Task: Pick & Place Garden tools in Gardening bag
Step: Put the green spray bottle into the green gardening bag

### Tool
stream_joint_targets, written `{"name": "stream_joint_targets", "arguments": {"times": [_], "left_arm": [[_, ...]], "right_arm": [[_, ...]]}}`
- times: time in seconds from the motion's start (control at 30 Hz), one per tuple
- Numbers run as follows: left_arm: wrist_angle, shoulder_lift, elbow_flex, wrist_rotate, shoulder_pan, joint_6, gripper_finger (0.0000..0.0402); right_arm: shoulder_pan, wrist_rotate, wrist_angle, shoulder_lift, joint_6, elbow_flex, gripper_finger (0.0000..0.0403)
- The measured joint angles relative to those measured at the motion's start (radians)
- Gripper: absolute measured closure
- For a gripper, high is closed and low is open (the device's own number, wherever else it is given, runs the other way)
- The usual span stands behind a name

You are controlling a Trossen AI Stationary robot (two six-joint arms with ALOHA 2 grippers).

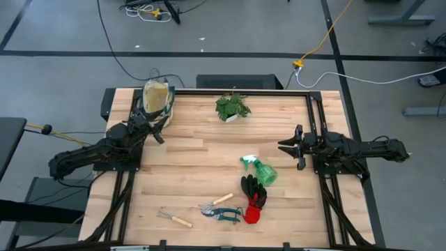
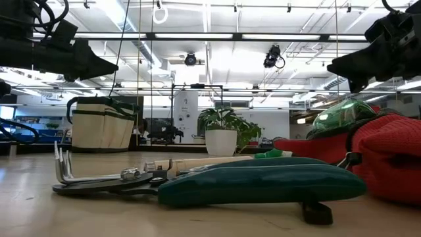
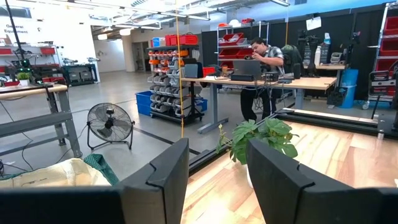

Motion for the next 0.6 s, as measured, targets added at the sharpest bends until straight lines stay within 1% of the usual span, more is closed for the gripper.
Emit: {"name": "stream_joint_targets", "arguments": {"times": [0.13,0.2,0.3,0.37,0.43,0.5,0.6], "left_arm": [[0.0,0.0,0.0,0.02,0.0,-0.038,0.0234],[0.0,0.0,0.0,0.032,0.0,-0.068,0.0234],[0.0,0.0,0.0,0.034,0.0,-0.078,0.0234],[0.0,0.0,0.0,0.034,0.0,-0.078,0.0234],[0.0,0.0,0.0,0.034,0.0,-0.078,0.0234],[0.0,0.0,0.0,0.034,0.0,-0.078,0.0234],[0.0,0.0,0.0,0.034,0.0,-0.078,0.0234]], "right_arm": [[0.0,0.076,0.123,0.0,0.008,0.0,0.0307],[0.0,0.081,0.202,-0.001,0.094,0.0,0.0307],[-0.001,0.125,0.295,0.0,0.106,0.0,0.0307],[-0.001,0.131,0.352,0.0,0.111,0.0,0.0307],[-0.001,0.112,0.411,0.007,0.125,0.003,0.0307],[-0.001,0.093,0.416,0.031,0.124,0.031,0.0307],[-0.001,0.092,0.341,0.098,0.124,0.122,0.0307]]}}
